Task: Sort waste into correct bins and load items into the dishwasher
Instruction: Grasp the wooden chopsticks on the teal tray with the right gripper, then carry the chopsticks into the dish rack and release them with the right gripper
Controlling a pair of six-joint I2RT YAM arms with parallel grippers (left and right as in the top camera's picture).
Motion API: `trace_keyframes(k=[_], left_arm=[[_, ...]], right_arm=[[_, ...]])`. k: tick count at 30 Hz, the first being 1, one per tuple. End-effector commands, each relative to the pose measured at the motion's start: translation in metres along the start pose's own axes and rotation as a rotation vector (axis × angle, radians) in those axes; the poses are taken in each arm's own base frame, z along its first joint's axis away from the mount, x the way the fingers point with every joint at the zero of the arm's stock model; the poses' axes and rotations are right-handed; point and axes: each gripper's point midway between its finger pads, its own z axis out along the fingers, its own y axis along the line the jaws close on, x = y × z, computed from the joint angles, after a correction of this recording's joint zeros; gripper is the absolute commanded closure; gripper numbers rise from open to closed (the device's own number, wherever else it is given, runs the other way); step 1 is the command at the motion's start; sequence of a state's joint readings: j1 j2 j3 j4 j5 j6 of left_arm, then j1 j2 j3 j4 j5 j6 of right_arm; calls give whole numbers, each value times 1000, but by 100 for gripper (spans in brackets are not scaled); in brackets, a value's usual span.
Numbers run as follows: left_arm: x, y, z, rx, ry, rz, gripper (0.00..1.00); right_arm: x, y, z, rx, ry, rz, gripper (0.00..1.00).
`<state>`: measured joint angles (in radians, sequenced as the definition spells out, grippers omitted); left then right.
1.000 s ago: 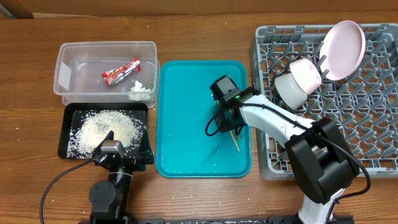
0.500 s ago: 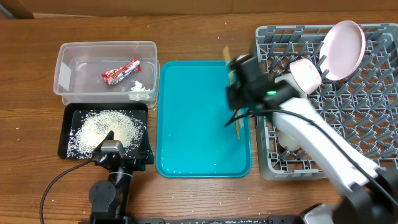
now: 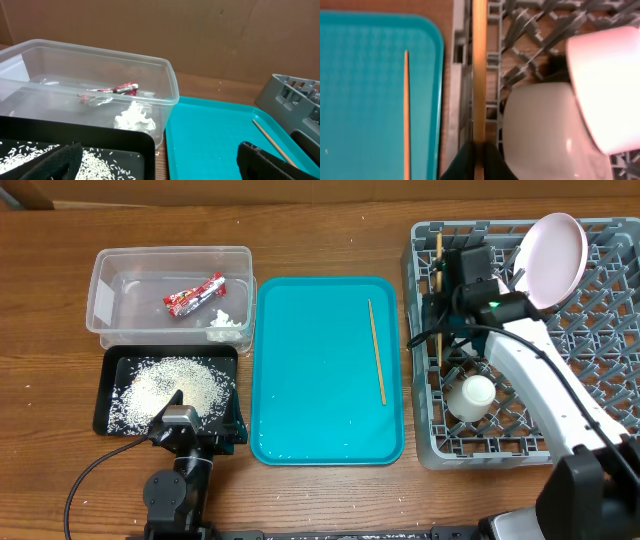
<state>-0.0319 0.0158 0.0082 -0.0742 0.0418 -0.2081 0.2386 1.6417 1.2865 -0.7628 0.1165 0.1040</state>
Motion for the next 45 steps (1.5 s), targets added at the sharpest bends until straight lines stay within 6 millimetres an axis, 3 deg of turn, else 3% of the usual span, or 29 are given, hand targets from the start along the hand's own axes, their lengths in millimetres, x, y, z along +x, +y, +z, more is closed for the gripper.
trace_keyframes(k=[1,6,11,15,21,30,32,33,34,35,39,42,45], left_arm=[[1,1,0,1,-1,-10,0],[1,1,0,1,-1,-10,0],[1,1,0,1,-1,-10,0],[1,0,0,1,-1,-10,0],[1,1,0,1,-1,-10,0],[1,1,0,1,-1,-10,0],[1,0,0,1,-1,-10,0],[1,0,0,1,-1,-10,0],[1,0,0,1,-1,-10,0],[1,1,0,1,-1,-10,0],[1,1,0,1,-1,-10,0],[1,1,0,1,-1,-10,0],[1,0,0,1,-1,-10,0]], right_arm=[[-3,20,-12,-53,-27,-64,75],[3,62,-27,-112,-48,-145,55],[23,93,-19,-149,-10,-190,54],[42,101,8,-135,58,-185,54],[66,103,63,-99,153,-183,60],[87,105,93,-95,227,-191,61],[93,107,96,-106,248,-192,69],[96,110,97,-121,260,-191,80],[100,113,97,-143,272,-189,91],[101,116,96,-158,279,-189,96],[91,123,84,-167,260,-170,96],[63,128,58,-186,197,-121,96],[23,126,19,-213,80,-79,96]])
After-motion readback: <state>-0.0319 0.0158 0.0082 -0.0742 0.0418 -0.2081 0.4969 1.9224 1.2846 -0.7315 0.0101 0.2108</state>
